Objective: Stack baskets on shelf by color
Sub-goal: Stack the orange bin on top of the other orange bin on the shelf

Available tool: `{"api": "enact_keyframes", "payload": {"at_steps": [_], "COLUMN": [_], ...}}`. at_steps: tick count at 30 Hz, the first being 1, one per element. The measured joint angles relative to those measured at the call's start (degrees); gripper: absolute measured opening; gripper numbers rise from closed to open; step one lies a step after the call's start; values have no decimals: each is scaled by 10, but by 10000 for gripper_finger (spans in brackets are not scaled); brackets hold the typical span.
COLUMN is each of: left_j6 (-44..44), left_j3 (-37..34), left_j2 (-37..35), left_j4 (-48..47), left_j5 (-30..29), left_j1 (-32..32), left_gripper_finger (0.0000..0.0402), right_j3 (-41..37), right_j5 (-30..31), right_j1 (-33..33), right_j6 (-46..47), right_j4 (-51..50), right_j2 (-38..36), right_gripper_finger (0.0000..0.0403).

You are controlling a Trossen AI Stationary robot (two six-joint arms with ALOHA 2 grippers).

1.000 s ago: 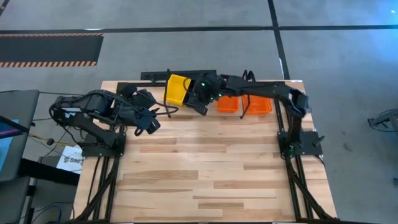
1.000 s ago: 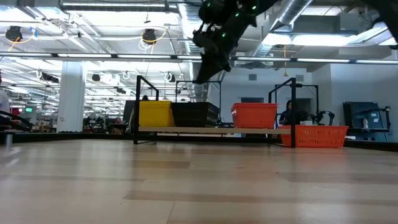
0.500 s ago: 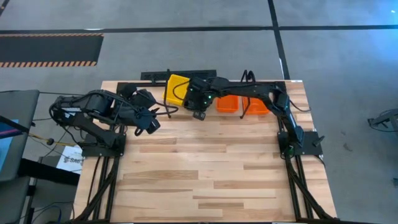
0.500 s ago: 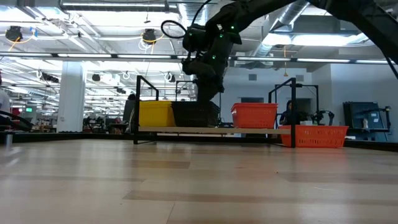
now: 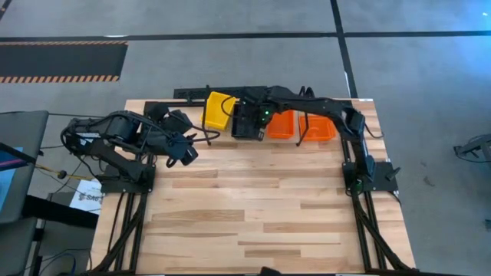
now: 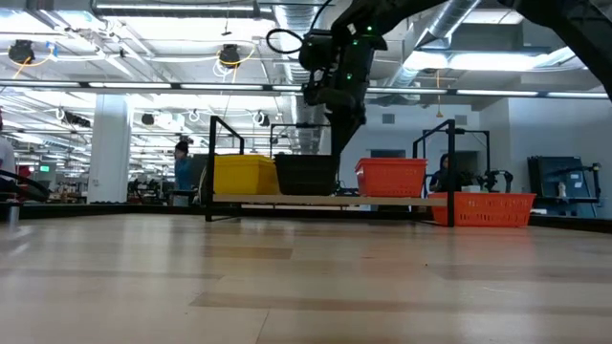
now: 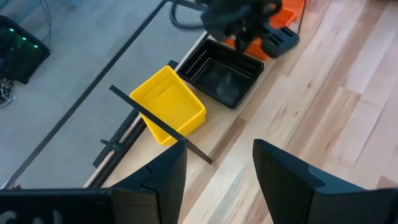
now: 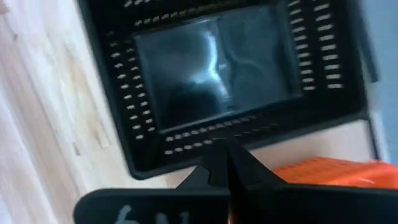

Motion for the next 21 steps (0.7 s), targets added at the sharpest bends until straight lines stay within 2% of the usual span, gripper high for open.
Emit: {"api": "enact_keyframes", "payload": {"at_steps": [21], "left_j6": [-6], "left_j3": [0], "left_j2": [0], "left_j4": [0], "left_j5": [4], "left_j1": [0], "left_gripper_finger": [174], "right_j3": [0], "right_j5": [4], "right_j1": [-6], "right_j6": [17], "right_j4": [70], "right_j2": [-8], "right_gripper_finger": [0]}}
